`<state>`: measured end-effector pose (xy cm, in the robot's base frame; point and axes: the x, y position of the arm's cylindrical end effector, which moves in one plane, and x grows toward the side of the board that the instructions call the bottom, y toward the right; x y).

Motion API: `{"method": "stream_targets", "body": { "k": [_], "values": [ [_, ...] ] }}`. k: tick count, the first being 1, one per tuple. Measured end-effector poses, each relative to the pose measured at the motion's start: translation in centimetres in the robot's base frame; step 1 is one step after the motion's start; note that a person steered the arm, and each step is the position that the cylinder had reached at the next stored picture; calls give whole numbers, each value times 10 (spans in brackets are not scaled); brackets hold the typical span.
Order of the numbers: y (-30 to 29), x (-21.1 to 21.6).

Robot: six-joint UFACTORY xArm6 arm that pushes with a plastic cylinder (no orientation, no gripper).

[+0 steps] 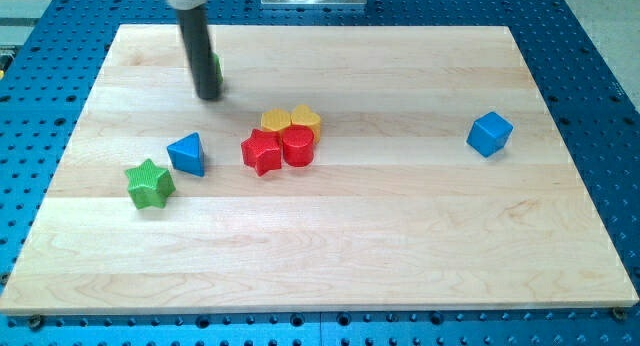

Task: Push the green circle into the cube

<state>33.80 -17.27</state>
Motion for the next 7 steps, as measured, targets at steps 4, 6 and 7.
{"method": "stream_targets", "body": {
  "k": [4,6,7],
  "values": [
    [77,-44],
    [240,-44],
    [254,-50]
  ]
}}
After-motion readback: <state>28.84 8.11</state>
